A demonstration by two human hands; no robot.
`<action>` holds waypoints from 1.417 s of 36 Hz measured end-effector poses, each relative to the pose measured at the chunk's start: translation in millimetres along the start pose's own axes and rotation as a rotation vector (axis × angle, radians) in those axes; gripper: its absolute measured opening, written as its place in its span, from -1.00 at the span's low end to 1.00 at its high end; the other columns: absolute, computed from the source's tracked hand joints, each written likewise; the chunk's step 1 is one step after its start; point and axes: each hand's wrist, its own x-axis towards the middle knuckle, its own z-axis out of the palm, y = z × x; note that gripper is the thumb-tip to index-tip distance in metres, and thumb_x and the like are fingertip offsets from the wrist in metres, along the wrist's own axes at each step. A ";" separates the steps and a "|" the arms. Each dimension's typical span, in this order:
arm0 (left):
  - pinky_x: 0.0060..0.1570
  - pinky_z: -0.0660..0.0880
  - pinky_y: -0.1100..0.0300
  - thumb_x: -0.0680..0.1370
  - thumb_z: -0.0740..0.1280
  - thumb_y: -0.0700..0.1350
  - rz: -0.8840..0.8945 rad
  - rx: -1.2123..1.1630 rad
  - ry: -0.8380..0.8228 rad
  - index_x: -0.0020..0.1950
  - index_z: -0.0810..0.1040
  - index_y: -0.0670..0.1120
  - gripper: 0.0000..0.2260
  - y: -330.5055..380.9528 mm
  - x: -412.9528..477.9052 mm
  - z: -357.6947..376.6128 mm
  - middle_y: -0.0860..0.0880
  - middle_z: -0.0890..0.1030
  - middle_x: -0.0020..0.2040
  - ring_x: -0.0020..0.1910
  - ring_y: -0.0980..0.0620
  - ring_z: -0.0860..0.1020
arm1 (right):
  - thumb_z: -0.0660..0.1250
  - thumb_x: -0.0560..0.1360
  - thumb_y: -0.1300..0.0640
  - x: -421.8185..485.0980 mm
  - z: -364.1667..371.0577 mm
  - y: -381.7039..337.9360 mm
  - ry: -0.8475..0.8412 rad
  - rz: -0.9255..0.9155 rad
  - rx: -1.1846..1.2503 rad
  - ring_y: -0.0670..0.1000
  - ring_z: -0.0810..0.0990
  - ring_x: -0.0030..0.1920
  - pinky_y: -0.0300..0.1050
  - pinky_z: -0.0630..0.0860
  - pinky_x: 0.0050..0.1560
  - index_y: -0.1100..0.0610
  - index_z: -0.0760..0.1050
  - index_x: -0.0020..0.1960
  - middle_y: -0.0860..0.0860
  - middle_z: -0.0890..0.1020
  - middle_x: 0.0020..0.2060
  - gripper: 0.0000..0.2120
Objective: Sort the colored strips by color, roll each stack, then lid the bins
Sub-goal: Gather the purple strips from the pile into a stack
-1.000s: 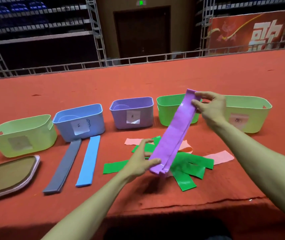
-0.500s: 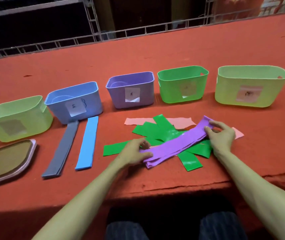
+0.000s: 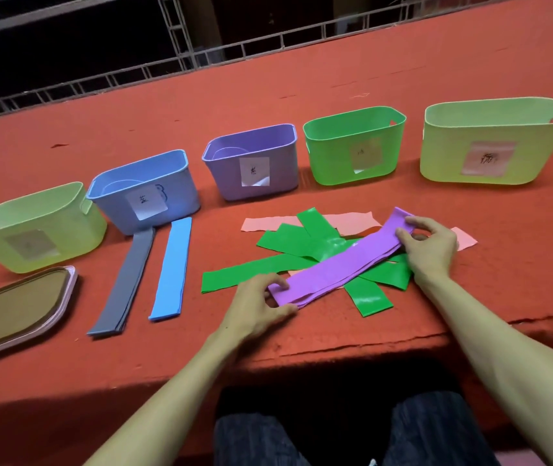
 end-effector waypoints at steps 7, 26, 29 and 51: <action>0.13 0.48 0.28 0.32 0.56 -0.10 0.041 0.016 0.024 0.02 0.62 0.02 -0.69 1.7 -5.7 -1.8 0.10 0.62 0.03 0.04 0.15 0.56 | 0.48 0.38 0.24 0.1 -1.2 -3.0 -0.003 0.025 0.026 -0.02 0.54 -0.23 -0.13 0.53 -0.06 0.16 0.64 0.06 -0.03 0.63 -0.14 -0.75; 0.24 0.45 0.01 0.34 0.53 0.01 0.024 0.064 -0.061 0.14 0.51 0.09 -0.58 -0.3 -0.3 2.1 0.09 0.54 0.17 0.18 0.08 0.48 | 0.49 0.38 0.24 1.9 -1.1 -1.6 -0.007 0.037 0.026 -0.02 0.55 -0.23 -0.08 0.56 -0.05 0.13 0.64 0.04 -0.03 0.64 -0.13 -0.77; 0.25 0.40 0.06 0.37 0.52 0.00 0.033 0.129 -0.064 0.15 0.51 0.07 -0.61 0.2 -2.7 3.4 0.09 0.49 0.13 0.18 0.04 0.43 | 0.49 0.38 0.23 2.1 -1.0 -0.9 -0.004 0.040 0.021 -0.03 0.55 -0.23 -0.09 0.56 -0.05 0.13 0.64 0.03 -0.01 0.65 -0.13 -0.77; 0.00 0.51 0.15 0.31 0.55 -0.09 -0.003 0.090 -0.062 0.03 0.54 0.08 -0.64 8.9 0.0 -3.1 0.04 0.58 0.10 -0.16 0.10 0.46 | 0.48 0.39 0.24 0.4 -2.2 -1.6 -0.019 0.049 0.038 -0.03 0.56 -0.19 -0.14 0.53 -0.09 0.15 0.63 0.07 -0.03 0.64 -0.09 -0.75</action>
